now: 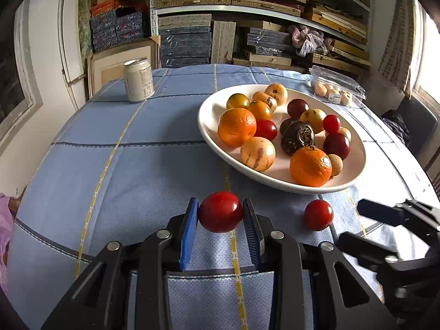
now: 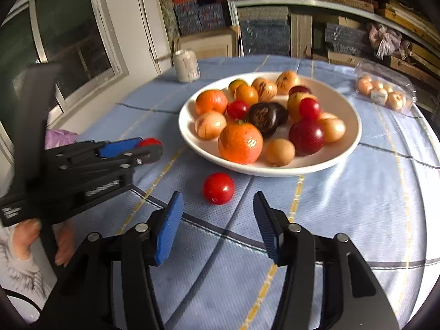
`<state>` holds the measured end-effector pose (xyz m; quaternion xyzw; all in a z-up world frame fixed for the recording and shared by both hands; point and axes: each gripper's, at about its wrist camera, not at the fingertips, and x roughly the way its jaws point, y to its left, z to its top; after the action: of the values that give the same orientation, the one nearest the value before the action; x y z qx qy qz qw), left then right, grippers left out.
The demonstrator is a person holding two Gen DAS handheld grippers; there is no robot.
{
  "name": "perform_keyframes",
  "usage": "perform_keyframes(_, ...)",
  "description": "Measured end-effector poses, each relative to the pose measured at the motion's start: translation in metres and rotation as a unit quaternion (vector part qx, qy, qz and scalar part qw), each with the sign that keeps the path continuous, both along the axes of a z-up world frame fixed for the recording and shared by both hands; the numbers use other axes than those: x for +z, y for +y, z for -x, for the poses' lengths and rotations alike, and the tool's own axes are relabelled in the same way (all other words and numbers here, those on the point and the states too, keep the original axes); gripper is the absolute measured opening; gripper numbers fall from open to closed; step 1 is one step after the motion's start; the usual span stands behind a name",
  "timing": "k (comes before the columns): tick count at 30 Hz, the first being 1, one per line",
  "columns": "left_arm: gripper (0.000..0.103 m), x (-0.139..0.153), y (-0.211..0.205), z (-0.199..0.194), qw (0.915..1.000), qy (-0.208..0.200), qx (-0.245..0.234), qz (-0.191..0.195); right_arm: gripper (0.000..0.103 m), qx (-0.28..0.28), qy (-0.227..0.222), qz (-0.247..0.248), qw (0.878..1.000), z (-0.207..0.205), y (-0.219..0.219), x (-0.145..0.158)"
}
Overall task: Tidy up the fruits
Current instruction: 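Grasp a red tomato with the left tool while the right tool grasps the other tomato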
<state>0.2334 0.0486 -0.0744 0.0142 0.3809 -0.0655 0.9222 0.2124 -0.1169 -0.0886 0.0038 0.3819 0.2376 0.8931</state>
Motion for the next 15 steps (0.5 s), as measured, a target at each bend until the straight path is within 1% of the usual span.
perform_keyframes(1,0.033,0.0,0.0,0.0,1.0,0.0,-0.001,0.001,0.047,-0.001,0.004,0.003,1.0,-0.003,0.002,-0.003)
perform_keyframes(5,0.033,0.001,0.001,0.002,1.0,-0.006,-0.002,0.001,0.044,-0.005,0.016,0.005,1.0,-0.015,0.007,-0.009)
perform_keyframes(6,0.033,0.001,0.001,0.001,1.0,-0.006,-0.002,0.003,0.041,-0.005,0.017,0.007,1.0,-0.017,0.008,-0.01)
perform_keyframes(11,0.033,0.0,0.003,0.002,1.0,-0.004,-0.002,0.003,0.039,0.001,0.017,0.02,1.0,-0.025,0.02,-0.013)
perform_keyframes(15,0.033,0.0,0.003,0.001,1.0,-0.004,-0.002,0.003,0.033,0.001,0.025,0.025,0.999,-0.03,0.024,-0.017)
